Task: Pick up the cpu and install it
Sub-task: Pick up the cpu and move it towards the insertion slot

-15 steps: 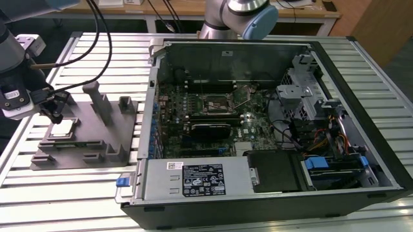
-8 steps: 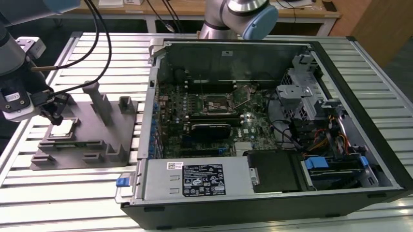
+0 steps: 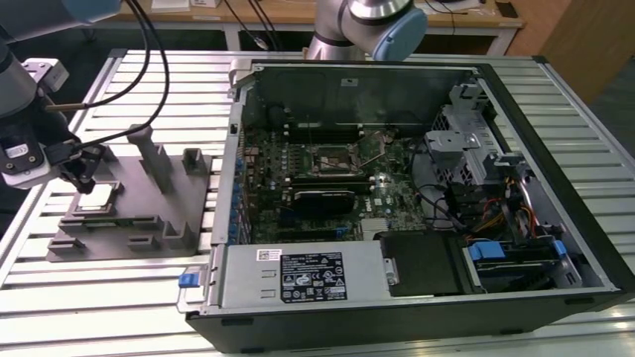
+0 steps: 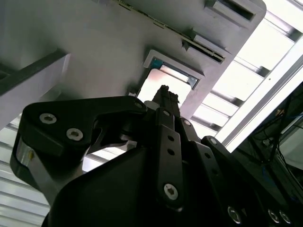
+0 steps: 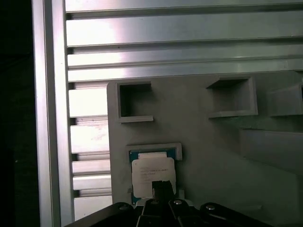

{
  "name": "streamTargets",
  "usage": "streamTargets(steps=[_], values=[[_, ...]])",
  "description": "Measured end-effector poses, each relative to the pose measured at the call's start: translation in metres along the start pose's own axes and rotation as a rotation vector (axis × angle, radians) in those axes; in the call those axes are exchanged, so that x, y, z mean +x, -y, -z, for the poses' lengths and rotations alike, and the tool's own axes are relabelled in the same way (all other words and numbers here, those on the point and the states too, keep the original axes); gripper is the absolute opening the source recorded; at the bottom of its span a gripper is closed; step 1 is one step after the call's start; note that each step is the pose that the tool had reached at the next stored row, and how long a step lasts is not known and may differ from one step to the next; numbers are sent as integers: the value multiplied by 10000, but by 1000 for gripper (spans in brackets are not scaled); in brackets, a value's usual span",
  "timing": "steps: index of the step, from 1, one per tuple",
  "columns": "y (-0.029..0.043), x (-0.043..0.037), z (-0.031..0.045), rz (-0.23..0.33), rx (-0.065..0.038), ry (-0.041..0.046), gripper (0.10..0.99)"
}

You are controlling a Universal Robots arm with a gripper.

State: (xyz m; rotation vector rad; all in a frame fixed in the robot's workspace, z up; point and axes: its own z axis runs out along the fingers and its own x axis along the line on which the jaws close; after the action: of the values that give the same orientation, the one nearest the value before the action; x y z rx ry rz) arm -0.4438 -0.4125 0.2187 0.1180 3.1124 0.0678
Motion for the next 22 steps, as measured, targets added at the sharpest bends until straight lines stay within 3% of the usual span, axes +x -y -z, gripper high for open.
streamTargets(steps=[14,22], values=[[-17,35,-156,21,0,-2,106],[-16,36,-164,22,4,-2,106]])
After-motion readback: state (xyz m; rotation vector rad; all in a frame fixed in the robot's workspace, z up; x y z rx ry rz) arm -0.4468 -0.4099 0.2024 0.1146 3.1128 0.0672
